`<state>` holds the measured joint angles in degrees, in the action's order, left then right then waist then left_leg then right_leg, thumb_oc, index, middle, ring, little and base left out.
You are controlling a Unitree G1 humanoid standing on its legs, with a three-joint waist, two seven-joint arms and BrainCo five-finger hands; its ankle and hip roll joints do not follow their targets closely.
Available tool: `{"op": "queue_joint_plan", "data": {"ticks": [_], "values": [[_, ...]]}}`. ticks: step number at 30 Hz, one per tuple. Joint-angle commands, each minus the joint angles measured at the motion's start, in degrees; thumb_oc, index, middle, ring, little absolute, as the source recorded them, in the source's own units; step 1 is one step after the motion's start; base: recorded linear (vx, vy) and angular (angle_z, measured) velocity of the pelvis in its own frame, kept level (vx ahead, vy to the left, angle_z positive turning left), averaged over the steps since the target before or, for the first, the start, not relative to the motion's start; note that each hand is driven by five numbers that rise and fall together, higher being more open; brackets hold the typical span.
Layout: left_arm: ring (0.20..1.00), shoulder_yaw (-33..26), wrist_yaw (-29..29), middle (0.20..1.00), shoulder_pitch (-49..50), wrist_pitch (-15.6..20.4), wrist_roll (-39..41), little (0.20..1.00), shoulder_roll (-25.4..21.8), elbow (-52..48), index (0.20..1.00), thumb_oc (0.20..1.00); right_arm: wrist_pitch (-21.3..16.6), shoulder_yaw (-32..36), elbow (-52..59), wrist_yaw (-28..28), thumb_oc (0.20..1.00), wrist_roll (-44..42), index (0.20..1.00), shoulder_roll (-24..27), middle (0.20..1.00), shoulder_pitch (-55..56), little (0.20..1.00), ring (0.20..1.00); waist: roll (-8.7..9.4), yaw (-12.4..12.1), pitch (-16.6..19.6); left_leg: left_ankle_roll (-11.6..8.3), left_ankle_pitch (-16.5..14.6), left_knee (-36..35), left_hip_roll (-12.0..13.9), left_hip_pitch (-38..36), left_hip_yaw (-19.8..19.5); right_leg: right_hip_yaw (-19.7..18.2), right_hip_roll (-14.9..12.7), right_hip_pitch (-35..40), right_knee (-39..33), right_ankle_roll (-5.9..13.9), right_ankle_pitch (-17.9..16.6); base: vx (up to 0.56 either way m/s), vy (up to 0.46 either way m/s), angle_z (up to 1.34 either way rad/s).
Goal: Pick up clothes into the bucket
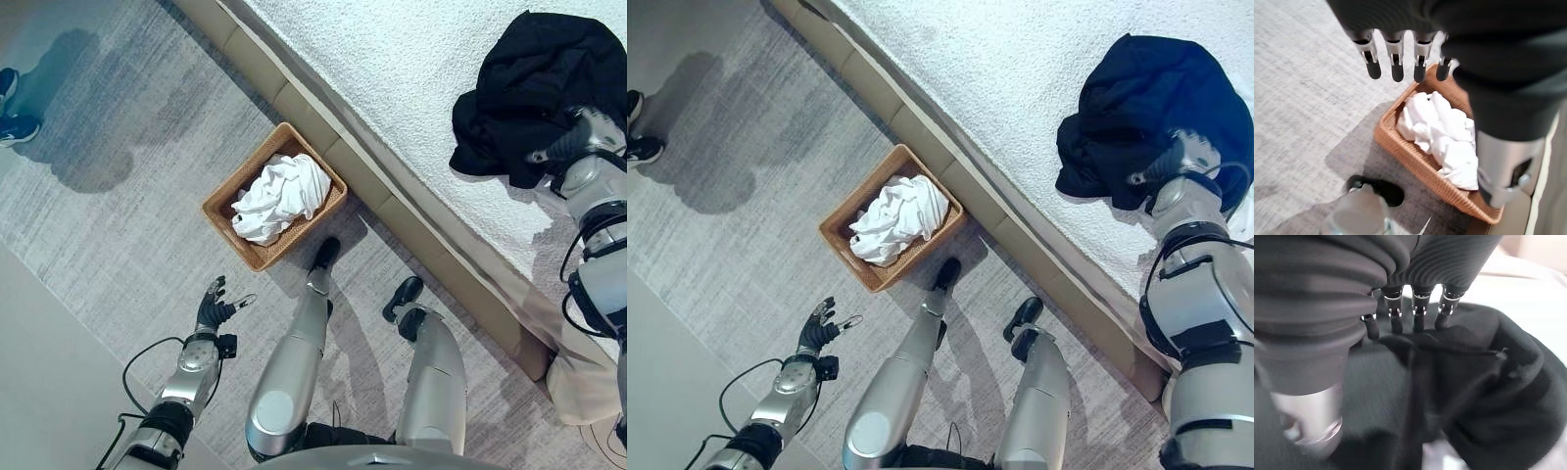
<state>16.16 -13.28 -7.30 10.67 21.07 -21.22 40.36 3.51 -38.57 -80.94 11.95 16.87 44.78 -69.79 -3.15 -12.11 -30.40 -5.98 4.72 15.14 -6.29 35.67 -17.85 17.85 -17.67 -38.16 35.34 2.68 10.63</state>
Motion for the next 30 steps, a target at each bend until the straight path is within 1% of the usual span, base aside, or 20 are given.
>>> {"op": "queue_joint_plan", "data": {"ticks": [1,4,8,11,13,16,17,18,21,22,23,24,30], "values": [[1.000,1.0,0.7,1.000,-1.1,0.1,1.0,1.000,0.5,0.6,1.000,1.000,1.6,-1.0,-1.5,-0.7,0.200,1.8,0.200,3.1,0.200,-2.7,0.200,0.200,-1.77,0.4,0.6,2.22,-2.6,0.7,-0.5,-0.5,-0.5,-1.0,0.9,5.1,-2.4,3.71,0.9,0.00,0.000,0.00],[1.000,1.4,0.7,1.000,-1.9,0.0,1.3,1.000,0.9,0.8,1.000,1.000,1.5,-0.6,-0.6,0.2,0.200,1.1,0.200,3.0,0.200,-3.2,0.200,0.200,-1.58,0.6,0.6,2.09,-2.3,0.0,-0.4,-0.8,-0.4,-1.1,1.1,5.1,-2.7,3.74,1.0,0.00,0.000,0.00],[1.000,1.7,0.2,1.000,-2.7,0.2,1.5,1.000,1.4,0.9,1.000,1.000,0.9,0.6,1.2,2.1,0.200,-1.9,0.200,3.1,0.200,-4.7,0.200,0.200,-1.01,1.2,0.6,2.15,-2.3,-0.2,-0.1,-0.9,0.0,-1.5,1.4,5.0,-3.1,3.84,0.8,0.00,0.000,0.00],[1.000,1.5,-0.3,1.000,-2.8,0.4,2.3,1.000,1.6,0.6,1.000,1.000,-0.3,3.1,3.4,4.5,0.200,-8.0,0.200,3.0,0.200,-6.5,0.200,0.200,-0.54,1.7,0.6,2.26,-2.6,0.1,0.0,-0.8,0.5,-2.0,1.6,4.9,-3.3,3.96,0.7,0.00,0.000,0.00],[1.000,1.5,-0.6,1.000,-2.6,0.5,2.5,1.000,1.6,0.5,1.000,1.000,-1.3,3.6,5.7,6.7,0.200,-10.6,0.200,2.8,0.200,-8.2,0.200,0.200,0.02,2.1,0.6,2.32,-2.9,0.6,0.2,-0.9,1.1,-2.5,1.8,5.0,-3.5,4.01,0.4,0.00,0.033,-0.04],[1.000,1.2,-0.9,1.000,-2.7,0.8,2.3,1.000,1.1,0.9,1.000,1.000,-2.6,3.1,10.5,8.7,0.200,-12.3,0.200,2.6,0.200,-9.7,0.200,0.200,0.97,3.0,0.6,2.40,-3.3,1.2,0.4,-0.9,2.0,-3.2,2.1,5.2,-3.9,4.02,0.2,-0.01,0.032,-0.06],[1.000,1.2,-0.9,1.000,-2.7,0.8,2.3,1.000,1.1,0.9,1.000,1.000,-2.6,3.1,10.5,8.7,0.200,-12.3,0.200,2.6,0.200,-9.7,0.200,0.200,1.00,3.0,0.6,2.41,-3.3,1.2,0.4,-0.9,2.0,-3.2,2.1,5.2,-3.9,4.02,0.2,-0.09,0.086,-0.07],[1.000,0.7,-1.4,1.000,-3.0,1.0,2.2,1.000,0.8,1.0,1.000,1.000,-3.4,3.6,15.7,10.6,0.200,-13.4,0.200,3.1,0.200,-10.7,0.200,0.200,1.37,3.6,0.6,2.48,-1.8,1.3,0.7,0.2,2.4,-3.1,2.4,4.5,-5.0,3.69,-2.1,-0.10,0.095,-0.16],[1.000,0.1,-2.0,1.000,-2.7,1.5,2.0,1.000,0.3,0.5,1.000,1.000,-4.0,4.7,25.4,13.9,0.200,-13.6,0.200,4.6,0.200,-11.6,0.200,0.200,2.40,4.7,0.6,2.61,-2.3,1.8,0.8,-0.4,3.4,-3.9,2.7,4.8,-5.3,3.85,-2.6,-0.05,0.064,-0.23],[1.000,0.1,-2.0,1.000,-2.7,1.5,2.0,1.000,0.2,0.5,1.000,1.000,-3.9,4.8,25.5,13.9,0.200,-13.5,0.200,4.6,0.200,-11.5,0.200,0.200,2.43,4.6,0.6,2.62,-2.3,1.8,0.9,-0.4,3.4,-4.0,2.7,4.8,-5.3,3.85,-2.6,-0.02,0.071,-0.20],[1.000,-0.2,-2.3,1.000,-2.3,1.7,1.7,1.000,-0.2,-0.2,1.000,1.000,-4.5,6.3,29.9,15.9,0.200,-14.0,0.200,5.4,0.200,-11.6,0.200,0.200,2.99,5.2,0.6,2.85,-2.9,2.4,0.9,-1.0,4.1,-4.6,2.8,5.4,-5.9,3.91,-2.9,-0.03,0.074,-0.25],[1.000,-0.5,-2.5,1.000,-2.0,1.9,1.7,1.000,-0.5,-1.2,1.000,1.000,-4.7,7.0,33.2,16.6,0.200,-13.9,0.200,5.8,0.200,-11.7,0.200,0.200,3.30,5.5,0.6,2.95,-3.3,2.9,0.9,-1.1,4.6,-4.9,2.9,5.7,-6.2,3.90,-3.1,-0.03,0.099,-0.24],[1.000,-2.1,-3.3,1.000,-2.2,2.7,0.8,1.000,-2.3,-5.6,1.000,1.000,-5.8,11.6,46.8,19.7,0.200,-12.2,0.200,7.5,0.200,-10.4,0.200,0.200,4.80,6.9,0.6,3.42,-4.8,4.4,1.2,-3.3,6.7,-6.6,3.3,7.9,-7.9,4.51,-4.6,-0.03,0.067,-0.24]]}}
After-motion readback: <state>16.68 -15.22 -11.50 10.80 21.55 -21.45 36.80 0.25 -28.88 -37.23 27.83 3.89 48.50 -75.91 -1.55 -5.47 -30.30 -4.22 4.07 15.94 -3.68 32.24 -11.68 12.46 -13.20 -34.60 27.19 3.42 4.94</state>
